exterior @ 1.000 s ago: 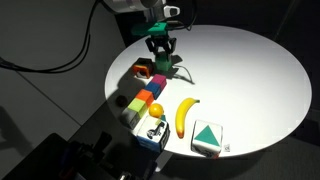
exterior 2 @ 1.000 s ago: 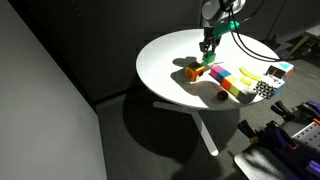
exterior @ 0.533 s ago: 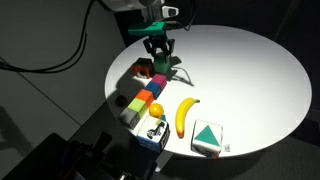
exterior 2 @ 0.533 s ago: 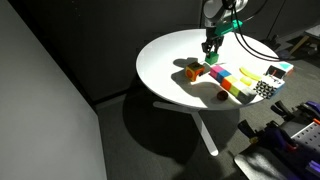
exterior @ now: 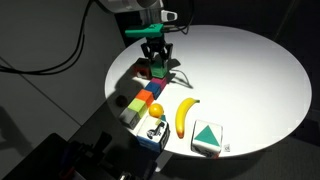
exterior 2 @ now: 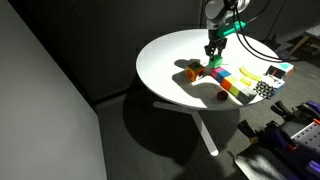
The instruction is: Place the green block on the pink block
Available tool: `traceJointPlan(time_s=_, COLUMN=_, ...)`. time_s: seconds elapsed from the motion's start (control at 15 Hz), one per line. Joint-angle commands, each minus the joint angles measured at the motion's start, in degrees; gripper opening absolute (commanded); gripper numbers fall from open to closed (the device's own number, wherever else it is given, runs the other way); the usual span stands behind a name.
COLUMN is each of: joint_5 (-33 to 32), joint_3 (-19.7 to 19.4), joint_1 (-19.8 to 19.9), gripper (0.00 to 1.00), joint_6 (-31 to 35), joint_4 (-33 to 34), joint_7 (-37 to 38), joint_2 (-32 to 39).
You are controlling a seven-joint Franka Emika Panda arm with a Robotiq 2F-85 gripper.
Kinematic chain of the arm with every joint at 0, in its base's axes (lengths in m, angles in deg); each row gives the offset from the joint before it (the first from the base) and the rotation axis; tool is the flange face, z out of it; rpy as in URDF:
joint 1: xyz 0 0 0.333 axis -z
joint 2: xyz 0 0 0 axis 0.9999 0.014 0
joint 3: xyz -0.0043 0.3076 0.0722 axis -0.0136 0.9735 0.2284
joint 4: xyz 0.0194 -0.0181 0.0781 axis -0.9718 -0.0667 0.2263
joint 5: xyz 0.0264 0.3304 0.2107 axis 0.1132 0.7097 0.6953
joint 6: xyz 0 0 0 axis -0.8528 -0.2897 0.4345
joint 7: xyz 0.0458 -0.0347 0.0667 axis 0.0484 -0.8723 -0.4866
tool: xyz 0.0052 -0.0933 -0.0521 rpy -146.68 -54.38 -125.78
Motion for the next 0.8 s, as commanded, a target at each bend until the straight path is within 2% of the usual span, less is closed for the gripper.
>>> traceJointPlan(time_s=0.0, joint_5=-0.69, joint_3=-0.18, joint_1=-0.34, gripper=0.3, joint_6=-1.13, joint_4=-2.54, joint_7=1.15, joint_2=-2.4)
traceJointPlan(time_s=0.6, joint_5=-0.75, joint_3=-0.03, joint_1=-0.53, gripper=0.3, joint_6=-0.98, joint_4=-3.75, joint_7=1.07, joint_2=-2.28)
traceJointPlan(time_s=0.67, joint_5=-0.73, joint_3=-0.01, joint_1=-0.54, gripper=0.8, joint_6=-1.02, joint_4=-3.83, joint_7=1.06, joint_2=-2.32)
traceJointPlan(time_s=0.73, joint_5=-0.65, joint_3=0.05, joint_1=-0.5, gripper=0.81, joint_6=-1.08, joint_4=-3.93, joint_7=0.92, joint_2=-2.41)
